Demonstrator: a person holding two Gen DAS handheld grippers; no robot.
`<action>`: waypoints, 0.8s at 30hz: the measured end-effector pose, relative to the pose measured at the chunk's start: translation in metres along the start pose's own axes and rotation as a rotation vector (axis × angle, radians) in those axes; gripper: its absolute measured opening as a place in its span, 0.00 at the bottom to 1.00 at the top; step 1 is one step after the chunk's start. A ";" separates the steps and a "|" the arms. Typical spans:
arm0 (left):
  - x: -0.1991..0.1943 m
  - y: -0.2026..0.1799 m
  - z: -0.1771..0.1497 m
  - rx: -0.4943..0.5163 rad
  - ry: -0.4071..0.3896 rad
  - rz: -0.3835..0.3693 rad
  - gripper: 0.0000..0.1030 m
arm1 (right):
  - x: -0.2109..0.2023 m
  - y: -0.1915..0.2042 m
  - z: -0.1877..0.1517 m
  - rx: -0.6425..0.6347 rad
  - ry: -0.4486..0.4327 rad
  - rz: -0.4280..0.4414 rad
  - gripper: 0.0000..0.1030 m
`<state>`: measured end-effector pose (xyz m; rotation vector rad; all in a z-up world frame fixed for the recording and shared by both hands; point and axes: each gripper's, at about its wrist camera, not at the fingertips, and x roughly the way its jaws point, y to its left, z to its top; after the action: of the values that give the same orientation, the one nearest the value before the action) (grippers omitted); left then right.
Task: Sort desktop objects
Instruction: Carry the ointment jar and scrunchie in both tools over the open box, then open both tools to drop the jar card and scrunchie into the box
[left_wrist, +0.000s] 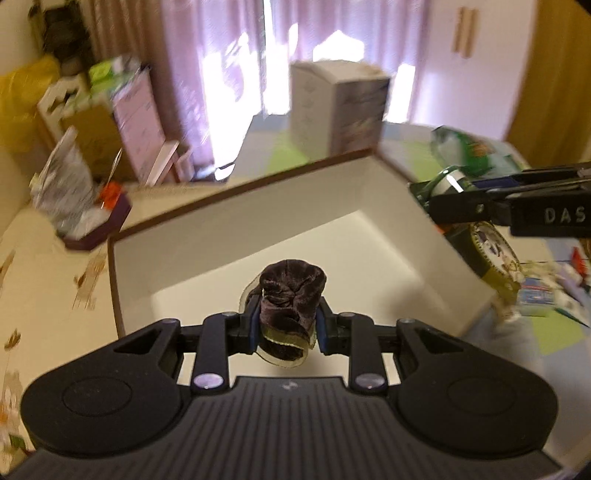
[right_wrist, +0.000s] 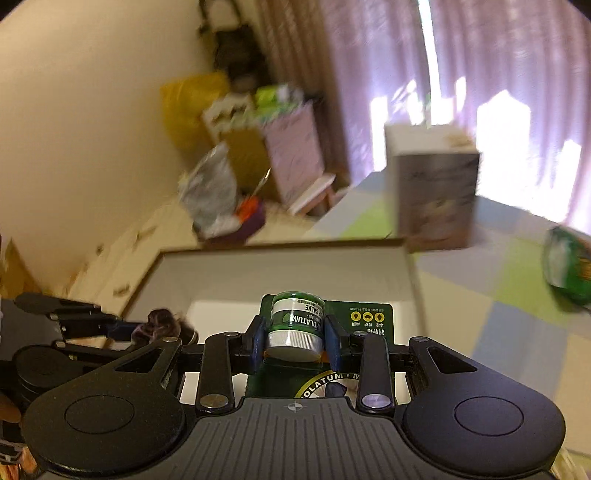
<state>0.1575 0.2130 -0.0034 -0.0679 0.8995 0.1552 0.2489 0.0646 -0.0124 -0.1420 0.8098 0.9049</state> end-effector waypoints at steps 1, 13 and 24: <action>0.009 0.006 0.001 -0.021 0.027 0.006 0.24 | 0.017 0.000 0.001 -0.009 0.041 0.003 0.35; 0.084 0.023 0.001 -0.070 0.271 -0.002 0.26 | 0.139 -0.025 -0.002 -0.068 0.340 -0.060 0.35; 0.114 0.025 0.011 -0.092 0.295 0.006 0.28 | 0.169 -0.027 -0.003 -0.112 0.354 -0.074 0.35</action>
<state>0.2317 0.2509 -0.0861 -0.1773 1.1871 0.1957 0.3268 0.1554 -0.1352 -0.4371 1.0740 0.8671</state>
